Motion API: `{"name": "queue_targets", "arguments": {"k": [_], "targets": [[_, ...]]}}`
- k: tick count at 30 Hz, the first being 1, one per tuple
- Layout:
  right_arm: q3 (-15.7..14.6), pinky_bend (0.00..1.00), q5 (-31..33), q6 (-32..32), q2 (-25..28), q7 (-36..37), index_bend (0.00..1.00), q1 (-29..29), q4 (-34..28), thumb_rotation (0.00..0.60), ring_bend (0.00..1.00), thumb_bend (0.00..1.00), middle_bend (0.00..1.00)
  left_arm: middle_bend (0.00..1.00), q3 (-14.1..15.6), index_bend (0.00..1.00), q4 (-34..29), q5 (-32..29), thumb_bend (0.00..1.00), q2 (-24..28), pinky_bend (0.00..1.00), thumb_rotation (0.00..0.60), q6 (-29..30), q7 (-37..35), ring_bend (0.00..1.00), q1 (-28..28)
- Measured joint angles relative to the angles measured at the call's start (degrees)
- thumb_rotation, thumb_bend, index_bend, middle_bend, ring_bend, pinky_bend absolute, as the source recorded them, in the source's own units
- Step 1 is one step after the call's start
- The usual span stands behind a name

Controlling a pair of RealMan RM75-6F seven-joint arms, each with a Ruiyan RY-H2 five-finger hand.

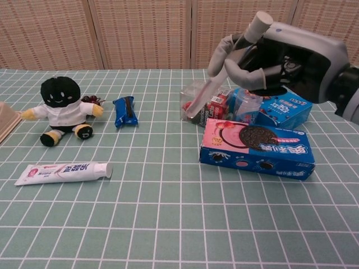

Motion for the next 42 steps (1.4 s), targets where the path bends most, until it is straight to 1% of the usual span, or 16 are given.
{"name": "queue_targets", "arguments": {"k": [3, 4, 6, 7, 10, 11, 14, 17, 19, 21, 27, 29, 31, 34, 38, 42], "targets": [[-0.2, 1.00, -0.4, -0.5, 0.4, 1.8, 0.78, 0.0, 0.1, 0.600, 1.00, 0.58, 1.00, 0.63, 0.0, 0.44, 0.0, 0.0, 0.33, 0.0, 0.53, 0.600, 0.0, 0.2, 0.47, 0.0], [-0.3, 1.00, -0.8, 0.0, 0.2, 1.3, 0.78, -0.1, 0.5, 0.600, 1.00, 0.58, 1.00, 0.63, 0.0, 0.44, 0.0, 0.0, 0.33, -0.1, 0.53, 0.600, 0.0, 0.2, 0.47, 0.0], [-0.5, 1.00, -1.8, 1.7, -0.8, -2.1, 0.78, -0.3, 1.7, 0.600, 1.00, 0.58, 1.00, 0.63, 0.0, 0.44, 0.0, 0.0, 0.33, -0.1, 0.53, 0.600, 0.0, 0.2, 0.47, 0.0], [-0.6, 1.00, -2.3, 2.5, -1.3, -4.4, 0.78, -0.3, 2.4, 0.600, 1.00, 0.58, 1.00, 0.63, 0.0, 0.44, 0.0, 0.0, 0.32, -0.1, 0.53, 0.600, 0.0, 0.2, 0.47, 0.0], [-0.9, 1.00, -4.7, 6.0, -3.7, -14.6, 0.78, -0.7, 5.4, 0.600, 1.00, 0.58, 1.00, 0.63, 0.0, 0.44, 0.0, 0.0, 0.33, 0.0, 0.53, 0.600, 0.0, 0.2, 0.47, 0.0], [-1.0, 1.00, -5.7, 7.5, -4.7, -19.0, 0.78, -0.8, 6.8, 0.600, 1.00, 0.58, 1.00, 0.63, 0.0, 0.44, 0.0, 0.0, 0.33, 0.0, 0.53, 0.600, 0.0, 0.2, 0.47, 0.0], [-1.3, 1.00, -6.8, 9.5, -6.2, -27.7, 0.79, -1.1, 8.5, 0.600, 1.00, 0.58, 1.00, 0.63, 0.1, 0.44, -0.1, 0.0, 0.33, 0.1, 0.53, 0.600, 0.0, 0.1, 0.47, 0.1], [-1.4, 1.00, -6.8, 10.0, -6.9, -30.9, 0.79, -1.2, 8.7, 0.600, 1.00, 0.58, 1.00, 0.63, 0.1, 0.44, -0.1, 0.0, 0.33, 0.1, 0.53, 0.600, 0.1, 0.0, 0.47, 0.1], [-1.5, 1.00, -6.2, 9.6, -6.9, -30.1, 0.79, -1.3, 8.1, 0.600, 1.00, 0.58, 1.00, 0.63, 0.0, 0.44, -0.2, 0.0, 0.33, 0.1, 0.53, 0.600, 0.3, -0.2, 0.47, 0.2], [-1.5, 1.00, -5.3, 8.7, -6.4, -26.5, 0.79, -1.2, 7.0, 0.600, 1.00, 0.58, 1.00, 0.63, 0.1, 0.44, -0.2, 0.2, 0.33, 0.2, 0.53, 0.600, 0.3, -0.2, 0.47, 0.2], [-1.6, 1.00, -2.0, 3.6, -3.2, -9.6, 0.79, -0.7, 2.6, 0.600, 1.00, 0.58, 1.00, 0.63, 0.1, 0.44, -0.2, 0.3, 0.33, 0.2, 0.53, 0.600, 0.4, -0.1, 0.47, 0.2], [-1.6, 1.00, -1.2, 1.4, -1.8, -5.5, 0.79, -0.5, 1.3, 0.600, 1.00, 0.58, 1.00, 0.63, 0.1, 0.44, -0.3, 0.3, 0.33, 0.2, 0.53, 0.600, 0.5, -0.1, 0.47, 0.3], [-1.7, 1.00, -0.9, 0.6, -1.4, -4.2, 0.79, -0.4, 1.1, 0.600, 1.00, 0.58, 1.00, 0.63, 0.1, 0.44, -0.3, 0.3, 0.33, 0.2, 0.53, 0.600, 0.4, -0.1, 0.47, 0.3], [-1.9, 1.00, -1.2, 1.0, -1.7, -6.2, 0.79, -0.4, 1.7, 0.600, 1.00, 0.58, 1.00, 0.63, 0.1, 0.44, -0.3, 0.4, 0.33, 0.2, 0.53, 0.600, 0.5, 0.0, 0.47, 0.3], [-2.1, 1.00, -3.4, 4.4, -3.8, -14.8, 0.79, -0.7, 5.1, 0.600, 1.00, 0.58, 1.00, 0.63, 0.1, 0.44, -0.2, 0.2, 0.33, 0.2, 0.53, 0.600, 0.5, -0.1, 0.47, 0.3], [-2.3, 1.00, -6.6, 9.2, -7.3, -24.0, 0.79, -1.1, 10.2, 0.600, 1.00, 0.58, 1.00, 0.63, 0.1, 0.44, -0.2, 0.3, 0.33, 0.2, 0.53, 0.600, 0.4, 0.0, 0.47, 0.3]]}}
